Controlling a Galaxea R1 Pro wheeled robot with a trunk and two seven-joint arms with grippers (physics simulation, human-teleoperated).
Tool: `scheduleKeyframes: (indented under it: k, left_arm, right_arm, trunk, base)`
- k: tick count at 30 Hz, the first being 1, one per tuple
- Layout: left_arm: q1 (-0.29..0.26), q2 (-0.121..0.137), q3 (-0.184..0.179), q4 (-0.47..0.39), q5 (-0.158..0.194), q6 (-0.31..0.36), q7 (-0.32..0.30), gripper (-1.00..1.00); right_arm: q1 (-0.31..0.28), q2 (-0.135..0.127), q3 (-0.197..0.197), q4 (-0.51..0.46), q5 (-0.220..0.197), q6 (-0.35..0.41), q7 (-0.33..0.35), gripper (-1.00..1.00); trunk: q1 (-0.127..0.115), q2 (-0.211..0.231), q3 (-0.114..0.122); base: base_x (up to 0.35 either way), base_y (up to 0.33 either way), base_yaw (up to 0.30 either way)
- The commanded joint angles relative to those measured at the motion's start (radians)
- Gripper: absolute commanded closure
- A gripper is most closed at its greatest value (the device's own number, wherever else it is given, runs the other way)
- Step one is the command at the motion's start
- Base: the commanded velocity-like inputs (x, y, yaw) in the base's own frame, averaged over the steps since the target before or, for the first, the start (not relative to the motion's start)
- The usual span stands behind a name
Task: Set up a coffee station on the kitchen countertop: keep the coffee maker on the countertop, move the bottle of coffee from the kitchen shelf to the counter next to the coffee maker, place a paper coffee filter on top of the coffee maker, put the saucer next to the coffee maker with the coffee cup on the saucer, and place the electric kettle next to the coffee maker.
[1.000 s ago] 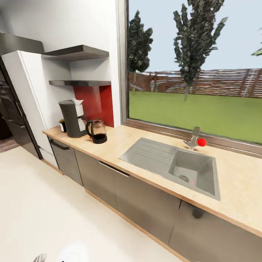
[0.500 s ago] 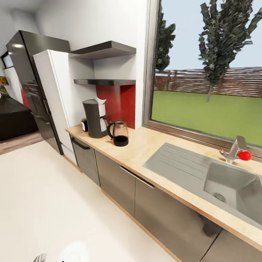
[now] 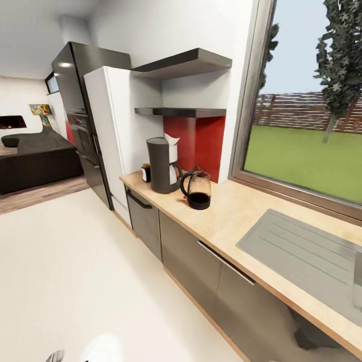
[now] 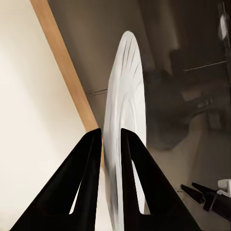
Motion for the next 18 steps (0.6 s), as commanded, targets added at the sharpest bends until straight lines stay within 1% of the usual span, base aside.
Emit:
scheduleKeyframes:
  k: [1,3,6,18]
  left_arm:
    - [-0.001,0.0,0.001,0.001,0.004,0.008,-0.002,1.0]
    - [-0.001,0.0,0.001,0.001,0.004,0.008,-0.002,1.0]
    - [-0.001,0.0,0.001,0.001,0.004,0.008,-0.002,1.0]
    - [-0.001,-0.001,0.001,-0.001,0.004,0.008,-0.002,1.0]
  right_arm:
    - [-0.001,0.0,0.009,0.001,-0.01,-0.003,0.0,-1.0]
    - [-0.001,0.0,0.009,0.001,-0.01,-0.004,0.0,-1.0]
    - [-0.001,0.0,0.009,0.001,-0.01,-0.004,0.0,-1.0]
    - [-0.001,-0.002,0.01,0.002,-0.007,-0.003,0.006,-1.0]
  trunk:
    - [0.001,-0.001,-0.002]
    - [0.001,-0.001,-0.003]
    - [0.001,-0.001,-0.004]
    - [0.001,-0.001,-0.004]
  base:
    - [0.286,0.196,0.279]
    - [0.286,0.196,0.264]
    - [0.285,0.196,0.121]
    - [0.286,0.196,0.008]
